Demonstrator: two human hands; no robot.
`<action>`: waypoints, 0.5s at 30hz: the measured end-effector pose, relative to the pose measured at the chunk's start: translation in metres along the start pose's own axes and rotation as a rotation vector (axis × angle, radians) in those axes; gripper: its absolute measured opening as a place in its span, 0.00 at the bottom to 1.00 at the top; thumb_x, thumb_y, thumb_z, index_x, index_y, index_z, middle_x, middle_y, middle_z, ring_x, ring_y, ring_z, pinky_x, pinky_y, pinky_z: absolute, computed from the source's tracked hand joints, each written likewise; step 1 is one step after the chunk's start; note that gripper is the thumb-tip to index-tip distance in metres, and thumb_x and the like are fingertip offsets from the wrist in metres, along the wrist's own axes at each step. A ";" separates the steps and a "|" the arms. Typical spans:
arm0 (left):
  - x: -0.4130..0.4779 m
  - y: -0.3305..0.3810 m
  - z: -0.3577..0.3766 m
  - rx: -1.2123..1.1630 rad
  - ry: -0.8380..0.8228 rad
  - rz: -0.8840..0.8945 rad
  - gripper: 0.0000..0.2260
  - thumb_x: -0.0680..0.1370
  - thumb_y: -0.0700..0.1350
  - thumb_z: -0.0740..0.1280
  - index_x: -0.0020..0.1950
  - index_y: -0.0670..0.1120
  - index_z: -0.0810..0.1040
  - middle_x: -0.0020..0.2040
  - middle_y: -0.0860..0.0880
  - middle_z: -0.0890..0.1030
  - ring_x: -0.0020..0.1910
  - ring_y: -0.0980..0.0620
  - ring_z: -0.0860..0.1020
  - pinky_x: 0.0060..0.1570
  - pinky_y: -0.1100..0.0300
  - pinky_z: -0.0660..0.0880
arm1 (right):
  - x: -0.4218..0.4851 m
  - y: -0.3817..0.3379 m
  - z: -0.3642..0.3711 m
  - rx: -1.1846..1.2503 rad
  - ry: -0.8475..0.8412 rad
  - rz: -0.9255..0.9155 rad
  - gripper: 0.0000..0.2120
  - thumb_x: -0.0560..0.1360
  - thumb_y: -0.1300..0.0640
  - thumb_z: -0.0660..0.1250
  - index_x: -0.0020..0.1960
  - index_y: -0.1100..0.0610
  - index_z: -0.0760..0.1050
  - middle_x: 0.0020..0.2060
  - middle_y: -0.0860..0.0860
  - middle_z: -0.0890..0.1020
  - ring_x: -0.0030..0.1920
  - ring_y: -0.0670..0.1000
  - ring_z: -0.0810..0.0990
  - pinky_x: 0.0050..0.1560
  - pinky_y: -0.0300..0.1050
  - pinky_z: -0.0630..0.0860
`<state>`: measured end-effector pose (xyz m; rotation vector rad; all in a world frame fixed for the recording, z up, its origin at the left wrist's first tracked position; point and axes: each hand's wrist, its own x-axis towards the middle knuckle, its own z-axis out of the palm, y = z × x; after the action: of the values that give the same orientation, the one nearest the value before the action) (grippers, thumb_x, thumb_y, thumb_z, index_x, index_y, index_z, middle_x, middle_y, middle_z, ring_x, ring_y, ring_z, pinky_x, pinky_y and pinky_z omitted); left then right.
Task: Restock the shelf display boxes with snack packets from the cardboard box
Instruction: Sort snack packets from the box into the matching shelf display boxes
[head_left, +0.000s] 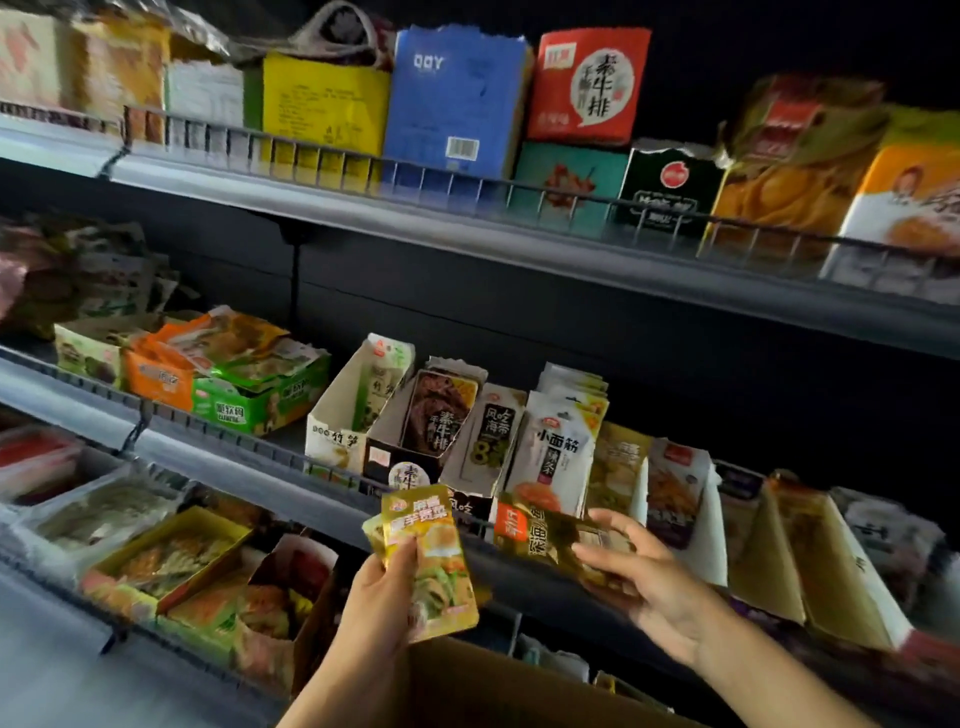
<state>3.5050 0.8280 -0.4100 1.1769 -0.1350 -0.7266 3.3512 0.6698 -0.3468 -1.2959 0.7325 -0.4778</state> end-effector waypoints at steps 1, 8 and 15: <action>-0.005 -0.006 0.007 0.034 0.014 0.004 0.14 0.81 0.48 0.62 0.59 0.38 0.74 0.47 0.39 0.83 0.43 0.43 0.83 0.35 0.56 0.77 | -0.004 0.004 -0.010 0.002 0.022 -0.006 0.27 0.63 0.68 0.73 0.61 0.56 0.74 0.41 0.55 0.86 0.38 0.51 0.84 0.34 0.38 0.77; -0.054 -0.044 0.074 0.042 -0.067 -0.022 0.20 0.74 0.54 0.68 0.62 0.47 0.75 0.53 0.43 0.83 0.51 0.43 0.82 0.53 0.47 0.78 | -0.042 0.042 -0.046 0.154 0.115 0.044 0.13 0.71 0.68 0.70 0.55 0.62 0.76 0.40 0.57 0.84 0.32 0.50 0.82 0.22 0.37 0.72; -0.082 -0.065 0.115 0.238 -0.206 0.003 0.12 0.73 0.45 0.72 0.54 0.43 0.80 0.45 0.47 0.86 0.46 0.48 0.85 0.54 0.47 0.79 | -0.061 0.063 -0.092 -0.012 0.086 0.006 0.18 0.66 0.51 0.74 0.54 0.57 0.80 0.44 0.54 0.86 0.48 0.54 0.84 0.49 0.48 0.76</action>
<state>3.3602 0.7728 -0.3980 1.3251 -0.4043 -0.8448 3.2384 0.6631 -0.4036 -1.2903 0.8120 -0.5280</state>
